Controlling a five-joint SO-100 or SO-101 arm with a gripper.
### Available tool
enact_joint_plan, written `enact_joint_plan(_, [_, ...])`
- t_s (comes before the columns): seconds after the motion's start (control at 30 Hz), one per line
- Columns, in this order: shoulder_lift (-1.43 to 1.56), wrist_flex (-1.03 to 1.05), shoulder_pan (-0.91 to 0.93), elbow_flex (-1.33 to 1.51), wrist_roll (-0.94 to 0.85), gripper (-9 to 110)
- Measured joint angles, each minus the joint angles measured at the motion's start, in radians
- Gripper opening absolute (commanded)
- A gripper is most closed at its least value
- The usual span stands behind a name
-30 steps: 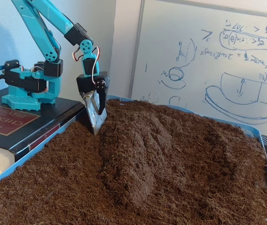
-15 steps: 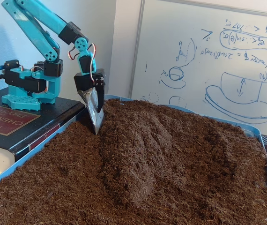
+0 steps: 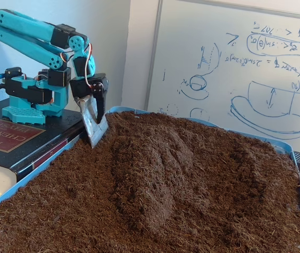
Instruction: Build a berm.
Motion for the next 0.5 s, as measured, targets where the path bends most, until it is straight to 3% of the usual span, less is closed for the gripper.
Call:
enact_joint_plan(0.27, [0.129,-0.063,0.078,0.097,-0.008,0])
enact_joint_plan(0.5, [0.034,-0.218,0.117,0.112,-0.008,0])
